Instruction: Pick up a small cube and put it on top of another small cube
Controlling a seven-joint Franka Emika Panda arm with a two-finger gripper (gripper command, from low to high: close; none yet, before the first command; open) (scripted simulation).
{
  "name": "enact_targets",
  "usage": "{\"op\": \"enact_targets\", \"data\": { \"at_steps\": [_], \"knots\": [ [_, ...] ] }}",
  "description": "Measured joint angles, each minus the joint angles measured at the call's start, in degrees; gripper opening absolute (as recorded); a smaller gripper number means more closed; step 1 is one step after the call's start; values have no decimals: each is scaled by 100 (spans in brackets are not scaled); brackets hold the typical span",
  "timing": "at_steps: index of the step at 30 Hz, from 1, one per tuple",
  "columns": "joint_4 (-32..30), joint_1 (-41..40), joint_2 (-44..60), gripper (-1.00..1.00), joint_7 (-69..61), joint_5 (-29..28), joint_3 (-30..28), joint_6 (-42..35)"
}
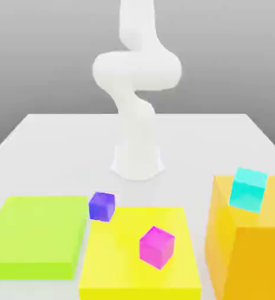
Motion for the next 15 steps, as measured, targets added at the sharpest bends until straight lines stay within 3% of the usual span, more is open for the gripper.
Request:
{"op": "enact_targets", "data": {
  "at_steps": [15],
  "knots": [
    [-1547, 633, 3060, 0, 2264, -1021, 2756, 248]
  ]
}}
